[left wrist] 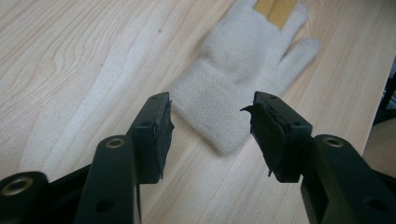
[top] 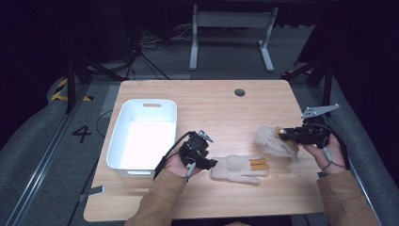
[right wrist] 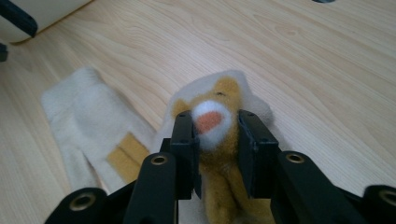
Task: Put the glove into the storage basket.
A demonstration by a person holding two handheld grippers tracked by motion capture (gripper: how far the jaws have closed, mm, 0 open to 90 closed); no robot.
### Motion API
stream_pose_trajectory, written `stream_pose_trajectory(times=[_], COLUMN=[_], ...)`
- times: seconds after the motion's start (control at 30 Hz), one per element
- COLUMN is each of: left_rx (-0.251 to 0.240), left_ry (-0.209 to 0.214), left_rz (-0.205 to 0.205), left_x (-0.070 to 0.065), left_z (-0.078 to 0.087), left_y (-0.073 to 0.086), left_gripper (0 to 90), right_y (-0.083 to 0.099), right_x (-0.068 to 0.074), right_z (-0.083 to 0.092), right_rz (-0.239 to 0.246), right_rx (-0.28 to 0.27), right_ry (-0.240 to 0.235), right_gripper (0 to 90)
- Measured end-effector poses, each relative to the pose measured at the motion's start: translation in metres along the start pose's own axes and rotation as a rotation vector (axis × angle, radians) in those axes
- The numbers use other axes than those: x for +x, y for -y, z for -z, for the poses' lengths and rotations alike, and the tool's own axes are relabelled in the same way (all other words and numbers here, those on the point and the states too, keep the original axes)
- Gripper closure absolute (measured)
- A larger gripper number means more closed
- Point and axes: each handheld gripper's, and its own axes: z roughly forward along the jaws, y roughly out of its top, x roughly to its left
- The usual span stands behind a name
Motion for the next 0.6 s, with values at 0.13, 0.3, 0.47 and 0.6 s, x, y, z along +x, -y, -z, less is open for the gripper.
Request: stream_pose_trajectory(times=[0.13, 0.3, 0.47, 0.6], left_rx=[-0.008, -0.013, -0.016, -0.020], left_ry=[0.006, 0.012, 0.010, 0.013], left_rz=[0.002, 0.000, 0.003, 0.004], left_x=[0.001, 0.000, 0.001, 0.001], left_z=[0.001, 0.001, 0.002, 0.003], left_y=[0.000, -0.001, -0.001, 0.000], left_gripper=[48.5, 47.1, 46.3, 45.9], right_y=[-0.004, -0.006, -0.010, -0.012], right_x=[0.008, 0.013, 0.021, 0.026], right_z=[0.001, 0.000, 0.000, -0.002], right_rz=[0.028, 0.047, 0.072, 0.092], right_rx=[-0.012, -0.014, -0.020, -0.018], right_ry=[-0.033, -0.058, -0.098, -0.116], right_gripper=[70.3, 70.2, 70.2, 70.2])
